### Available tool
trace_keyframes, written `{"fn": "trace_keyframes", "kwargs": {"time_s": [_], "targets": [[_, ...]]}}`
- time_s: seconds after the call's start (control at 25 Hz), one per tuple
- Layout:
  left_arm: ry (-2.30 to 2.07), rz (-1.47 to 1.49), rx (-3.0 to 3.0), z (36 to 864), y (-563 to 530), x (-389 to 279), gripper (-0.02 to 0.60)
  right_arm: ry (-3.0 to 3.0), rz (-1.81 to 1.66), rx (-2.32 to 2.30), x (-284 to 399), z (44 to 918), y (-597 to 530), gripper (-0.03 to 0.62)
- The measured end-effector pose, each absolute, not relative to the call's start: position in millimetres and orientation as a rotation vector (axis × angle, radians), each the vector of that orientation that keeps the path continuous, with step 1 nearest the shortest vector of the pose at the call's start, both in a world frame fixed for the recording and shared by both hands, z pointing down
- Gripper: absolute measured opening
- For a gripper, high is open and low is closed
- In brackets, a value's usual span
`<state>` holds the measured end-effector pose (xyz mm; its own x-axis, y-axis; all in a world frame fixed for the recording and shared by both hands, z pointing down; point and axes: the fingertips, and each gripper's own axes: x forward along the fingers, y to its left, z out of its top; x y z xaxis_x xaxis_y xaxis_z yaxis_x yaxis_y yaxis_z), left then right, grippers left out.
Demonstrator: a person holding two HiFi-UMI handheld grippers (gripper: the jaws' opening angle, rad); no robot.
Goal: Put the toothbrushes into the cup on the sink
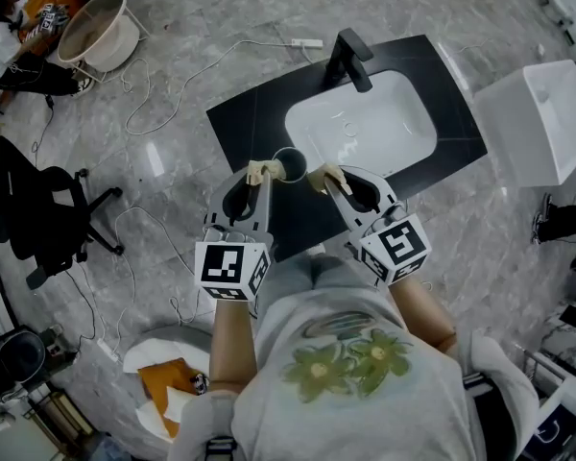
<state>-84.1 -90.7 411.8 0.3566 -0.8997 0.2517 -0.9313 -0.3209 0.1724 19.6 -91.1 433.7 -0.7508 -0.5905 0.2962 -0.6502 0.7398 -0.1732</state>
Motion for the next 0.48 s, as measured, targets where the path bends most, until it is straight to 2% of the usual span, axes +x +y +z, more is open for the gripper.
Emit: {"fn": "trace_keyframes", "kwargs": {"time_s": [0.48], "targets": [[-1.6, 0.17, 2.297, 434.4, -103.3, -81.5, 0.051, -2.707, 0.412, 0.988, 22.6, 442.4, -102.8, 0.077]]}}
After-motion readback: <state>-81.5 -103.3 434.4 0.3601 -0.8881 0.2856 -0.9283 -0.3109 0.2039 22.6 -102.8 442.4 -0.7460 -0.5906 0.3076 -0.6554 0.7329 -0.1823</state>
